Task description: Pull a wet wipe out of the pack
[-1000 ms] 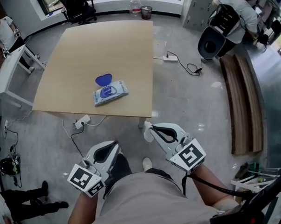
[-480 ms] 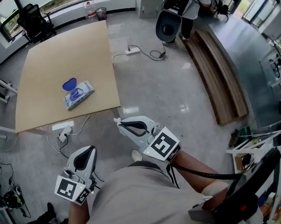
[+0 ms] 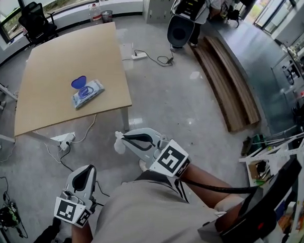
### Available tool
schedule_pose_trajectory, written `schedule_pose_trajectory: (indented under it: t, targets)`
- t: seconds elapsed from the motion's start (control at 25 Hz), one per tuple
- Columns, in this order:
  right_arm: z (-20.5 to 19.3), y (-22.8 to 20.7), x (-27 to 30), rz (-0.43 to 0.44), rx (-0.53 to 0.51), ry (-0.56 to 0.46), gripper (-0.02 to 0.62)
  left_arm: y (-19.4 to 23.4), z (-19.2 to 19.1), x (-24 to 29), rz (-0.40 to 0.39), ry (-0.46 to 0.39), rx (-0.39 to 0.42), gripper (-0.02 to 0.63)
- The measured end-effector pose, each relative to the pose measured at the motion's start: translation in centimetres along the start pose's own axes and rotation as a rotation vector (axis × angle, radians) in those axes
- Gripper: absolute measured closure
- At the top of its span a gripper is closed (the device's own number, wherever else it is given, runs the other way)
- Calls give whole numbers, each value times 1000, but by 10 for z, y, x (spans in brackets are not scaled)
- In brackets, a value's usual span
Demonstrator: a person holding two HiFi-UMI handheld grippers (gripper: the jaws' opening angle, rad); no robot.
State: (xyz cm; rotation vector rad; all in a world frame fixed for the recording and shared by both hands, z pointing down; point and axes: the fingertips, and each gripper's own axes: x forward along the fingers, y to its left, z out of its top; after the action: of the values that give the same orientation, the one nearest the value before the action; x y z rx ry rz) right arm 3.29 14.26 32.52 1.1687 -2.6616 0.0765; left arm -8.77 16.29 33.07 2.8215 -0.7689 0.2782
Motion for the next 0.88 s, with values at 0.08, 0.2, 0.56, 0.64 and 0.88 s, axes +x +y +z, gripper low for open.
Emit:
schedule_pose_trajectory:
  t: [0.08, 0.2, 0.56, 0.64, 0.88]
  targets:
    - [5, 16, 1, -6, -17, -4, 592, 1, -4, -15, -4, -7, 0, 600]
    - [12, 42, 0, -19, -18, -22, 592, 1, -12, -34, -20, -14, 6, 600]
    - [26, 106, -18, -43, -40, -42, 592, -16, -30, -77, -64, -16, 13, 600]
    - [26, 116, -22, -47, -50, -39, 592, -19, -34, -84, -70, -15, 13, 600]
    - [26, 135, -32, -47, -70, -40, 592, -28, -41, -95, -71, -23, 14, 600]
